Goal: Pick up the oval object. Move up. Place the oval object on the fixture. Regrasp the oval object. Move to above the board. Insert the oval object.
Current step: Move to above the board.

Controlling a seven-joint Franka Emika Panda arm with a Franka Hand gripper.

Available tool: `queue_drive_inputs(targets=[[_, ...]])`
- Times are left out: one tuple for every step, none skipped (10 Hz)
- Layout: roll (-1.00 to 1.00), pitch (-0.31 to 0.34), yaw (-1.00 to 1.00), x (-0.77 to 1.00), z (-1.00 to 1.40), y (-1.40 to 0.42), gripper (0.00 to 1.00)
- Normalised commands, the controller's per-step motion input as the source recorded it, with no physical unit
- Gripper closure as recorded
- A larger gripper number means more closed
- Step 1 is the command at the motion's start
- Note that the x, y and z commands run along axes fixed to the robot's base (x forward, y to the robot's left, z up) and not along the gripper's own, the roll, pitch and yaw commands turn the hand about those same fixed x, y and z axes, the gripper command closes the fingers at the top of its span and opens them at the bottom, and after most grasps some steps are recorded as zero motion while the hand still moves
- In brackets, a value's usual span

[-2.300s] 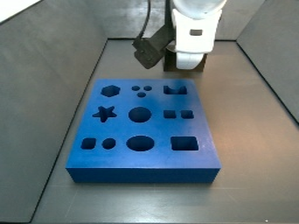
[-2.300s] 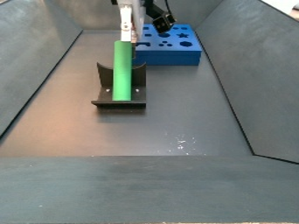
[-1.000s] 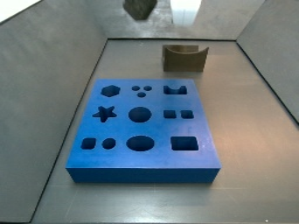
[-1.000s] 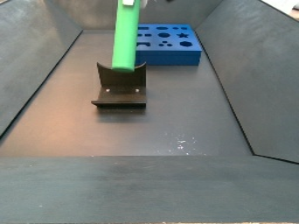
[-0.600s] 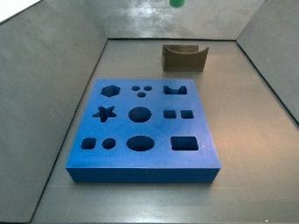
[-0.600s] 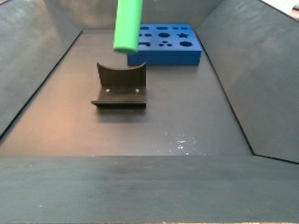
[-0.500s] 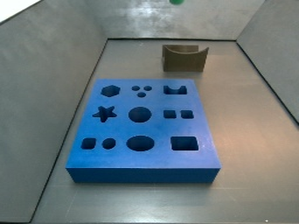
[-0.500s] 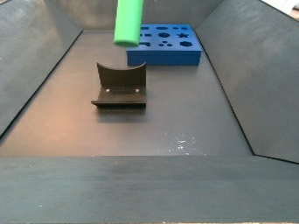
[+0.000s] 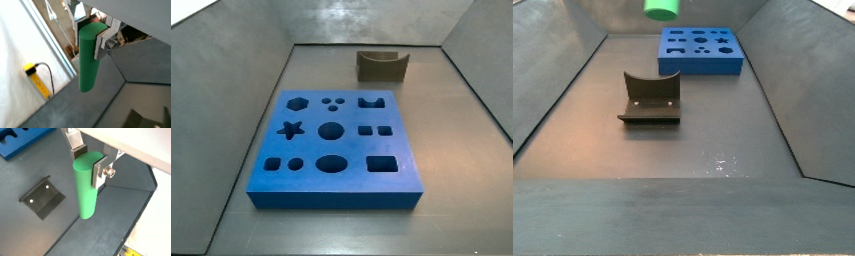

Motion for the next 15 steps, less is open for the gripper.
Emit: queue_drive_inputs(targets=[[-0.47,0.108,1.00,-0.29,0.08,-1.00,1.00],[-0.46,0.079,1.00,-0.27,0.08,-1.00,1.00],[-0.46,0.057,1.00,-0.26,0.07,-1.00,1.00],[-0.45,0.042,1.00,-0.26,0.08,-1.00,1.00],[-0.43,0.004,1.00,-0.23,0.08,-1.00,1.00],[-0.42,-0.011,1.00,-0.22,0.08,-1.00,1.00],[-0.41,-0.039,1.00,-0.20,0.09,-1.00,1.00],[-0.39,-0.058,1.00,-0.18,0.09,-1.00,1.00],[-0.37,-0.081,1.00,-0.09,0.07,-0.68,1.00],[-0.36,-0.092,1.00,-0.04,0.06,-0.51,1.00],[-0.35,-0.116,1.00,0.00,0.04,-0.26,1.00],[-0.33,-0.146,1.00,0.03,0.01,-0.14,1.00],[-0.32,-0.160,1.00,0.02,0.00,-0.10,1.00],[-0.31,-0.190,1.00,0.00,0.01,-0.03,1.00],[-0.30,-0.216,1.00,-0.02,0.01,-0.01,1.00]])
